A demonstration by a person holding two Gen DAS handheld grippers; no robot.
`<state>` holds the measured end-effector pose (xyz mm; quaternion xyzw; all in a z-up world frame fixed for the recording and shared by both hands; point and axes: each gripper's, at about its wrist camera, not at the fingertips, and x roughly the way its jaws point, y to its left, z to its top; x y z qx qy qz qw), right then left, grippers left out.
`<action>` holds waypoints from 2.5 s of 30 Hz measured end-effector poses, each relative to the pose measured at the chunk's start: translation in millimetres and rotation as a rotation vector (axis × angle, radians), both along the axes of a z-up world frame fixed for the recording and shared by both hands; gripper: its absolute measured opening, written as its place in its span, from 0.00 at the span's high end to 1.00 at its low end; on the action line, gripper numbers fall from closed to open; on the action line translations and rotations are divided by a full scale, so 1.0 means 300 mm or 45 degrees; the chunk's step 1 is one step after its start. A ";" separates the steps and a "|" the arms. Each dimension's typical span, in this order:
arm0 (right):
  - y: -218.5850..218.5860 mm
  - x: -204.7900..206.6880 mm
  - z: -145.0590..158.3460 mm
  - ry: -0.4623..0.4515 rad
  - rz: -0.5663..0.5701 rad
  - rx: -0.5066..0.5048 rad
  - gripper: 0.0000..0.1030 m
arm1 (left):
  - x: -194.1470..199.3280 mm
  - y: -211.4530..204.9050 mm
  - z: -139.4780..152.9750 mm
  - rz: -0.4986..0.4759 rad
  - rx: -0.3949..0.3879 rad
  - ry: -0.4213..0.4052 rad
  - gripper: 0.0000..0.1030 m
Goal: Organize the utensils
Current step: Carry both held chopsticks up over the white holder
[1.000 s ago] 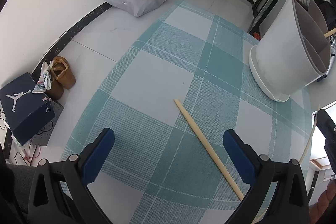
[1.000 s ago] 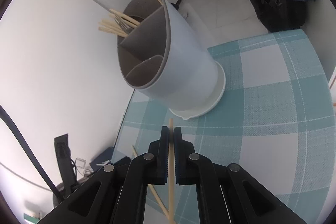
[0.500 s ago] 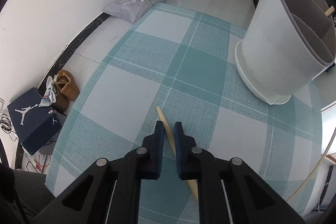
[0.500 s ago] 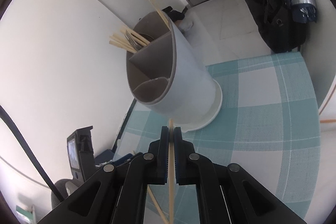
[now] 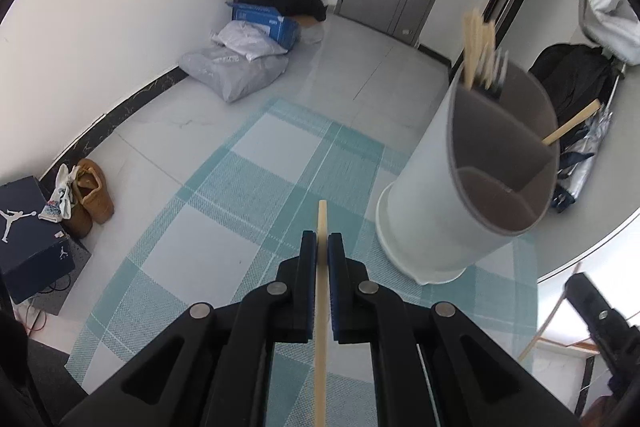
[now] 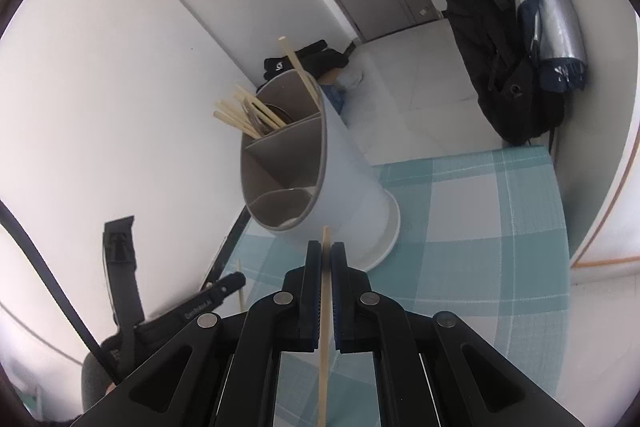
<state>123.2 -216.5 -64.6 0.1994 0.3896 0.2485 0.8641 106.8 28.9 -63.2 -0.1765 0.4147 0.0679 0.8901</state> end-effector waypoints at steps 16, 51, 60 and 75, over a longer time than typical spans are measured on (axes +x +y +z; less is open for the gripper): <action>0.058 -0.111 0.060 -0.152 -0.054 -0.116 0.97 | -0.145 -0.050 0.171 -0.213 -0.017 -0.268 0.98; 0.055 -0.090 0.395 -0.360 -0.154 -0.142 0.97 | -0.081 -0.110 0.501 -0.500 -0.118 -0.412 0.98; 0.033 0.054 0.596 -0.493 -0.182 -0.152 0.97 | 0.074 -0.102 0.644 -0.518 -0.165 -0.494 0.98; 0.094 0.320 0.659 -0.567 -0.225 -0.244 0.97 | 0.310 -0.066 0.592 -0.379 -0.168 -0.556 0.98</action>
